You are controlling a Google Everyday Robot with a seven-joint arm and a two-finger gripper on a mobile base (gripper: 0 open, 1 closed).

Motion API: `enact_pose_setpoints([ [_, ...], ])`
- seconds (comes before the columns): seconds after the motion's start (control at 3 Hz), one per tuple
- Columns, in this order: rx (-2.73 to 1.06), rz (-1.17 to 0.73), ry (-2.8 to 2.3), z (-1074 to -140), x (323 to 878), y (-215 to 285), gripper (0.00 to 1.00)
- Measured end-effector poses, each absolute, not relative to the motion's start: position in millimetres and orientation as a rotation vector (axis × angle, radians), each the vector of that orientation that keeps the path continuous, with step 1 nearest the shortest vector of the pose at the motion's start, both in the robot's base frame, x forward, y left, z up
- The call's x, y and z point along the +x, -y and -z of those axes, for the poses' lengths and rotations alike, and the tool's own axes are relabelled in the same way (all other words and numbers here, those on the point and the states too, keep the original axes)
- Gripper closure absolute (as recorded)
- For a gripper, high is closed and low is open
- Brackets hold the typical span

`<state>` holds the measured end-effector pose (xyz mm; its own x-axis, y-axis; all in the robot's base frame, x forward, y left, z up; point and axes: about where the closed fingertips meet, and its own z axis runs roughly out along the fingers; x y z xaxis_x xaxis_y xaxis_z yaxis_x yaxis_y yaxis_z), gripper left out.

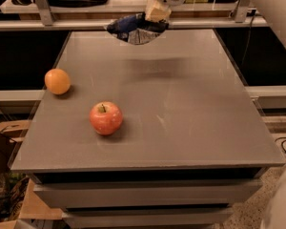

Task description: Move blue chip bag near apple

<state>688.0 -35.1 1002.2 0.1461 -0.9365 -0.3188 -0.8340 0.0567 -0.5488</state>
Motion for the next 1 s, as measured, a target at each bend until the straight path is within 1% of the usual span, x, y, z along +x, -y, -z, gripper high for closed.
enact_pose_setpoints([
  [0.33,-1.749,0.221,-1.740,-1002,685,3,1.00],
  [1.0,-1.688,0.129,-1.838,-979,674,-59,1.00],
])
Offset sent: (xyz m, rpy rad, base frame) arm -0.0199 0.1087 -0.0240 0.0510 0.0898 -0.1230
